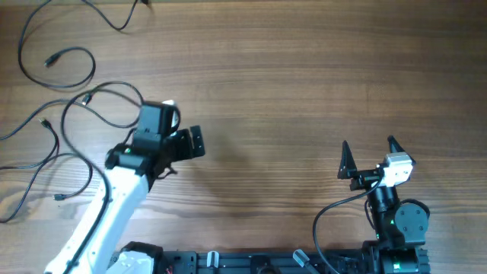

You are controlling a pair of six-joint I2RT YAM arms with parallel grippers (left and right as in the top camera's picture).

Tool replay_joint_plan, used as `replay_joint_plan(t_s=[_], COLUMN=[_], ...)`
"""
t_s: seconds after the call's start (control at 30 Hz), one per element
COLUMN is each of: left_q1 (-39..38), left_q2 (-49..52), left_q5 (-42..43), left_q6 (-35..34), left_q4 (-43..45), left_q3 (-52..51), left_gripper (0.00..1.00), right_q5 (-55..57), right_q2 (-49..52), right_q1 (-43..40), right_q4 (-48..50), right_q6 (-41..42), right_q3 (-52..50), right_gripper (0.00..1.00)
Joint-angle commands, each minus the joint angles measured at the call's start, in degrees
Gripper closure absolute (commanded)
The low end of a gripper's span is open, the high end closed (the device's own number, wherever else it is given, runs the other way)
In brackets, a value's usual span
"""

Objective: Untangle cables

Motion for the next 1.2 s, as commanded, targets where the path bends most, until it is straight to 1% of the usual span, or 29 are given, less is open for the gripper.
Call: replay_joint_plan(t_s=[0.0, 0.07, 0.27, 0.33, 0.4, 0.43, 0.5, 0.6, 0.67, 0.73, 0.87, 1.07, 1.17], left_q1=[3.0, 4.8, 8.5, 9.8, 10.4, 10.8, 11.4, 12.8, 13.4, 13.9, 14.8, 14.8, 14.8], left_q2=[-5.3, -8.7, -18.8, -23.1, -27.2, -30.2, -35.3, -46.0, -50.7, -53.8, -56.7, -63.5, -66.9], left_q5=[0.8, 0.7, 0.7, 0.7, 1.0, 1.9, 3.7, 5.0, 5.3, 5.3, 5.3, 6.1, 7.0], left_q6=[-0.2, -0.2, -0.1, -0.1, -0.1, -0.1, -0.1, -0.1, -0.1, -0.1, -0.1, 0.1, 4.7], left_q4=[-0.2, -1.7, -1.5, 1.5, 6.4, 9.1, 11.9, 12.4, 12.3, 12.2, 10.7, 12.5, 17.1], left_q3=[-4.5, -4.9, -7.1, -12.0, -17.4, -20.4, -24.0, -27.0, -27.3, -27.3, -28.2, -34.3, -36.7], left_gripper=[0.00, 0.00, 0.00, 0.00, 0.00, 0.00, 0.00, 0.00, 0.00, 0.00, 0.00, 0.00, 0.00], right_q5=[0.8, 0.8, 0.8, 0.8, 0.8, 0.8, 0.8, 0.8, 0.8, 0.8, 0.8, 0.8, 0.8], right_q2=[-0.7, -0.7, -0.7, -0.7, -0.7, -0.7, -0.7, -0.7, -0.7, -0.7, -0.7, -0.7, -0.7], right_q1=[-0.3, -0.3, -0.3, -0.3, -0.3, -0.3, -0.3, -0.3, -0.3, -0.3, -0.3, -0.3, -0.3], right_q4=[0.2, 0.2, 0.1, 0.2, 0.1, 0.1, 0.2, 0.2, 0.2, 0.2, 0.1, 0.2, 0.2], right_q6=[-0.1, -0.1, -0.1, -0.1, -0.1, -0.1, -0.1, -0.1, -0.1, -0.1, -0.1, -0.1, -0.1], right_q3=[-0.1, -0.1, -0.1, -0.1, -0.1, -0.1, -0.1, -0.1, -0.1, -0.1, -0.1, -0.1, -0.1], right_gripper=[0.00, 0.00, 0.00, 0.00, 0.00, 0.00, 0.00, 0.00, 0.00, 0.00, 0.00, 0.00, 0.00])
